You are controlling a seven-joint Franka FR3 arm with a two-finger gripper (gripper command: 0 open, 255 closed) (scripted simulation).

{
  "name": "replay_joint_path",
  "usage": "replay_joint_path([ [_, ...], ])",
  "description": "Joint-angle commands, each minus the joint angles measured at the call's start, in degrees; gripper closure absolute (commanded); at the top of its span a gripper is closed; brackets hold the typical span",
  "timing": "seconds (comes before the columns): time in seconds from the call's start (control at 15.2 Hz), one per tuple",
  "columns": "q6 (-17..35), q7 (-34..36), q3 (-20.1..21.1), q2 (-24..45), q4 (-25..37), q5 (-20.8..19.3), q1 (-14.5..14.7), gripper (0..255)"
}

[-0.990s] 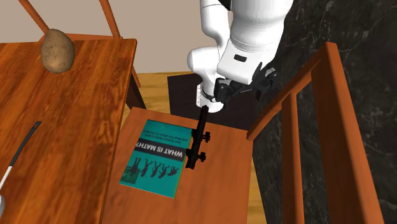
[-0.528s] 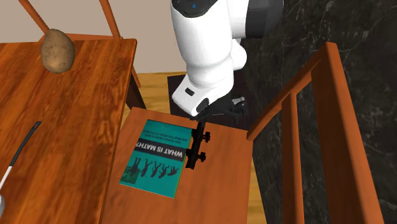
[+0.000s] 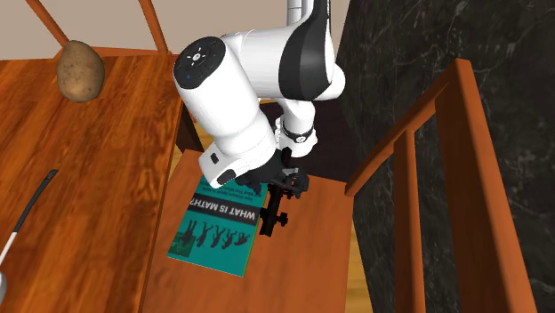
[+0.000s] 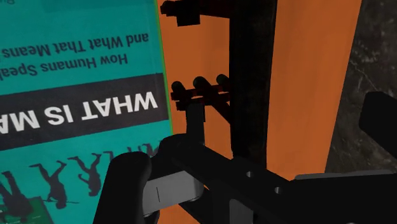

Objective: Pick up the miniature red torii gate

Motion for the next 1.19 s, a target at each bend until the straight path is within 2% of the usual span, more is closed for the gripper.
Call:
replay_joint_path([
  [0.0, 1.9, -0.5, -0.4, 0.3, -1.6, 0.1, -0.1, 0],
  [0.26, 5.4, -1.4, -0.8, 1.1, -4.5, 0.2, -0.1, 0],
  [0.4, 5.4, -1.4, -0.7, 1.1, -4.6, 0.2, -0.1, 0],
  [0.46, 5.3, -1.4, -0.8, 1.0, -4.5, 0.2, -0.2, 255],
  [1.12, 4.6, -1.2, -0.7, 0.9, -3.9, 0.2, -0.2, 255],
])
